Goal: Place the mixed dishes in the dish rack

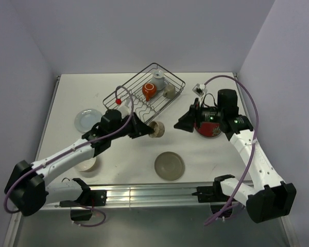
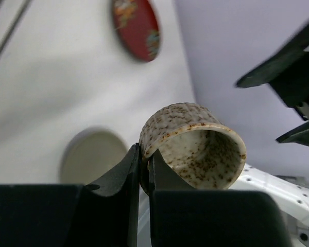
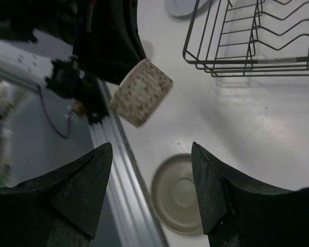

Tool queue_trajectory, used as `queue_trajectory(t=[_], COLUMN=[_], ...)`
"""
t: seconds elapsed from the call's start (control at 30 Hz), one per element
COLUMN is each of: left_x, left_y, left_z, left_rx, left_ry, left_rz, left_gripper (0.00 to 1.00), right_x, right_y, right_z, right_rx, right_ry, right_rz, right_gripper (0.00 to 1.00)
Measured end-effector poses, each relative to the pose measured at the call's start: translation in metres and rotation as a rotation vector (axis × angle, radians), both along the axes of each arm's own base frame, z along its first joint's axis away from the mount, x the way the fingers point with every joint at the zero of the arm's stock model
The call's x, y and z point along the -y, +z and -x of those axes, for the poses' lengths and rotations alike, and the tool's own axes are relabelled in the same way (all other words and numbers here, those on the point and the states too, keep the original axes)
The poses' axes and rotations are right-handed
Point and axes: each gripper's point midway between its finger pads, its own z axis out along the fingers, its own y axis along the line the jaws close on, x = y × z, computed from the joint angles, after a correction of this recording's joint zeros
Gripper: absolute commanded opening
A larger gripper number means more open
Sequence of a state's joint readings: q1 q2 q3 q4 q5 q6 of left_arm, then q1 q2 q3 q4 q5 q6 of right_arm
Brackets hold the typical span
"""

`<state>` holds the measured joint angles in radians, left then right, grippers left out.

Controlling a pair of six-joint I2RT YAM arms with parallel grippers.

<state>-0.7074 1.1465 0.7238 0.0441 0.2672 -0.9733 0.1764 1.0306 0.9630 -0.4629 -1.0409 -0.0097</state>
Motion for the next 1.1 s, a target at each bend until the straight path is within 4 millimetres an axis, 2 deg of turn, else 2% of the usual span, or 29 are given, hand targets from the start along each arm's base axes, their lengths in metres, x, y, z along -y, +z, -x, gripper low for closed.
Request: queue_trajectory(t=[0.13,0.23,0.33,0.47,0.57,0.73,0.97,1.1], left_x=[0.036,0.055,0.066,0.071,0.071,0.073,0.078,0.081], left_y=[0.035,0.059,0.083,0.111,0.121,0.129,0.148,0.156], left_z=[-0.019,-0.026,-0.027,-0.025,-0.021,-0.02,-0.02,-0.024], left_rx=[0.082,0.146,0.215,0.322,0.391,0.504,0.664,0.7], left_ry=[-0.087,-0.157,-0.223,-0.292,-0.329,-0.384,-0.45,-0.47], left_rz=[0.117,0.196,0.261,0.321,0.34,0.365,0.491,0.537], left_gripper=[0.0,0.0,0.0,0.0,0.0,0.0,0.0,0.0], right_x=[-0.01,-0.014,-0.018,-0.021,-0.023,-0.028,-0.036,-0.038], right_y=[0.021,0.032,0.05,0.068,0.077,0.081,0.1,0.107], right_z=[-0.019,-0.025,-0.026,-0.023,-0.022,-0.017,-0.011,-0.006], right_rx=[-0.214,-0.345,-0.388,-0.4,-0.412,-0.492,-0.531,-0.54], right_ry=[-0.091,-0.149,-0.164,-0.158,-0.144,-0.114,-0.056,-0.032], right_rz=[-0.1,-0.176,-0.265,-0.341,-0.377,-0.445,-0.519,-0.543], right_gripper=[0.82,0.84,0.91,0.91,0.91,0.91,0.91,0.86])
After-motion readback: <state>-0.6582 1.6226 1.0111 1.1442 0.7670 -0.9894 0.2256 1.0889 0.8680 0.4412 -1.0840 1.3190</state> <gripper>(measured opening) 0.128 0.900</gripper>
